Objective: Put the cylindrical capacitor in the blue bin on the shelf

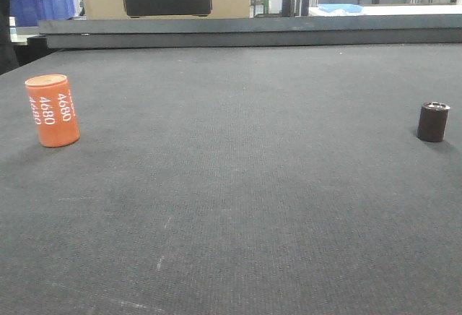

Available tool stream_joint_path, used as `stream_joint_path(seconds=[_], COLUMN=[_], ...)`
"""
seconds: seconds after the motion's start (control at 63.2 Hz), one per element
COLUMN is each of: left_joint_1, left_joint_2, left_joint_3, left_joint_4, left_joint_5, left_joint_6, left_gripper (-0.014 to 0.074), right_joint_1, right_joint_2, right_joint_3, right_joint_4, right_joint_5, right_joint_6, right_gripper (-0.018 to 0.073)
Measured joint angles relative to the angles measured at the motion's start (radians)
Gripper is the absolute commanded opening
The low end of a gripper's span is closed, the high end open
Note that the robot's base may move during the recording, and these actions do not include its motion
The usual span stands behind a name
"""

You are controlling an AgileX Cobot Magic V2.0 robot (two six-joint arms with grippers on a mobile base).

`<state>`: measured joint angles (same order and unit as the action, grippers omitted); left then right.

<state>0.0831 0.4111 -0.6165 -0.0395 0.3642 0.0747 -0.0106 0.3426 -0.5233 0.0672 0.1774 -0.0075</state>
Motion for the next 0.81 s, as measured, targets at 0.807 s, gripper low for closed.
stream_joint_path(seconds=[0.807], left_joint_1=[-0.349], left_joint_2=[0.510], left_joint_3=[-0.051], left_joint_4=[-0.037], left_joint_5=[-0.223], left_joint_6=[0.000], left_gripper=[0.0590], right_joint_1=[0.153], right_joint_2=[0.724], right_joint_3=[0.227], right_joint_4=[0.000], right_joint_5=[-0.674], right_joint_6=[0.000], right_gripper=[0.0549])
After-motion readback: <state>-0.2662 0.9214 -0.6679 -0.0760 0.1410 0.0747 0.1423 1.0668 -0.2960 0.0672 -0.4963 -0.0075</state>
